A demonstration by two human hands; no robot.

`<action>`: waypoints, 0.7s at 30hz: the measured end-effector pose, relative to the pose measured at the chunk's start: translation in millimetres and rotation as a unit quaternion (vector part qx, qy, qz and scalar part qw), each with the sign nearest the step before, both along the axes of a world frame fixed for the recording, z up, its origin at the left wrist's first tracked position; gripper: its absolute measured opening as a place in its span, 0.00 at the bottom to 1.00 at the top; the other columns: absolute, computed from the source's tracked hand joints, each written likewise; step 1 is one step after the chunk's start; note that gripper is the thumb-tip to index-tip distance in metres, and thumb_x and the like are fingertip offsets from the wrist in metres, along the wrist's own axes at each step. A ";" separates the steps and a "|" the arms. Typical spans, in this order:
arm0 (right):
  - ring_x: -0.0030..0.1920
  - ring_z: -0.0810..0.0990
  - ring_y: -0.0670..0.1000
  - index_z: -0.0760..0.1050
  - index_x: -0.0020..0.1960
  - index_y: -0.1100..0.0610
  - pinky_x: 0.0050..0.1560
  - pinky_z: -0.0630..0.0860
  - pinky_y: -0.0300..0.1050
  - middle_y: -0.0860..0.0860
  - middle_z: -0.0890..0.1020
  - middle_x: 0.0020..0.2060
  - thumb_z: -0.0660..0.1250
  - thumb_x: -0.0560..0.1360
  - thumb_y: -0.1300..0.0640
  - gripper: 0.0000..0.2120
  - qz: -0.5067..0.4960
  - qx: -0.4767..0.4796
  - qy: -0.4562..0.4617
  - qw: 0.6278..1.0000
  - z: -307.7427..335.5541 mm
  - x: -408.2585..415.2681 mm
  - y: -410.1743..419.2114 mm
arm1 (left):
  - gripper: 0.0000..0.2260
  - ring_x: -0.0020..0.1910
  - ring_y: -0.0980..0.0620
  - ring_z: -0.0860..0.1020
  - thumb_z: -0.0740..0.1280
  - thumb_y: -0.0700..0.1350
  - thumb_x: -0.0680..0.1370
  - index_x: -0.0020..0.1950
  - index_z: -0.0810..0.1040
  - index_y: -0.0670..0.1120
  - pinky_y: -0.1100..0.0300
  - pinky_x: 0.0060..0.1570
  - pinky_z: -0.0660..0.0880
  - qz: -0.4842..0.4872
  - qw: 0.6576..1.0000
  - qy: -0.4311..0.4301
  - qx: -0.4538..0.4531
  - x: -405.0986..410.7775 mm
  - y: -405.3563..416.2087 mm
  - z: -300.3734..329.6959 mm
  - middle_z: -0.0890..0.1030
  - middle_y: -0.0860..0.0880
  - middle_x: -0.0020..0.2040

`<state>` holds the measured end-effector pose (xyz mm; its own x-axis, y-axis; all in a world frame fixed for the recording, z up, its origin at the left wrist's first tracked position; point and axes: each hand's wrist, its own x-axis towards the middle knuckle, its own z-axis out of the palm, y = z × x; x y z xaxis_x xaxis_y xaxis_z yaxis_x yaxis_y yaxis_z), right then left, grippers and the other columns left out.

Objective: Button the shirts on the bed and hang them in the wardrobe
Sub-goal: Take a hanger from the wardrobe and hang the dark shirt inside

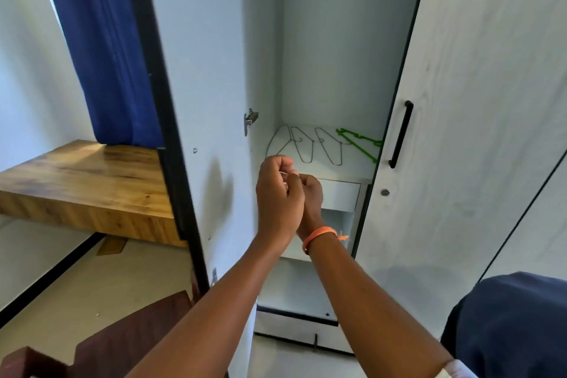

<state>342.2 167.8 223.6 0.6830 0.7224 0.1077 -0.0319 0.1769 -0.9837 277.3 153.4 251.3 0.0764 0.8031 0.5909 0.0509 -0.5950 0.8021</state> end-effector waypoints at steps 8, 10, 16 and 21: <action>0.38 0.78 0.50 0.76 0.39 0.58 0.46 0.81 0.51 0.50 0.81 0.36 0.65 0.74 0.59 0.06 -0.092 -0.074 -0.050 0.992 -27.3 134.7 92.0 | 0.09 0.52 0.48 0.77 0.59 0.35 0.78 0.57 0.74 0.43 0.60 0.50 0.75 0.050 0.990 0.070 -0.116 107.9 102.8 -42.0 0.78 0.46 0.53; 0.41 0.80 0.52 0.78 0.44 0.57 0.46 0.82 0.56 0.51 0.82 0.40 0.64 0.73 0.58 0.05 -0.086 -0.096 -0.078 0.989 -37.4 166.8 122.0 | 0.10 0.54 0.48 0.77 0.60 0.34 0.79 0.58 0.75 0.41 0.61 0.51 0.72 0.070 0.986 0.115 -0.100 131.9 135.9 -54.2 0.79 0.45 0.54; 0.60 0.75 0.55 0.74 0.61 0.57 0.61 0.75 0.52 0.54 0.77 0.59 0.66 0.77 0.56 0.14 0.005 -0.166 -0.236 0.957 -52.7 230.6 194.7 | 0.13 0.58 0.42 0.78 0.63 0.36 0.78 0.63 0.76 0.39 0.52 0.57 0.75 0.113 0.946 0.296 -0.074 181.1 237.3 -76.4 0.80 0.40 0.58; 0.62 0.72 0.57 0.71 0.64 0.60 0.58 0.68 0.43 0.57 0.72 0.62 0.66 0.77 0.60 0.16 0.001 -0.163 -0.289 0.943 -69.0 260.2 229.9 | 0.13 0.61 0.41 0.75 0.62 0.36 0.79 0.63 0.76 0.40 0.51 0.58 0.72 0.135 0.919 0.364 -0.062 204.4 295.1 -91.1 0.79 0.41 0.59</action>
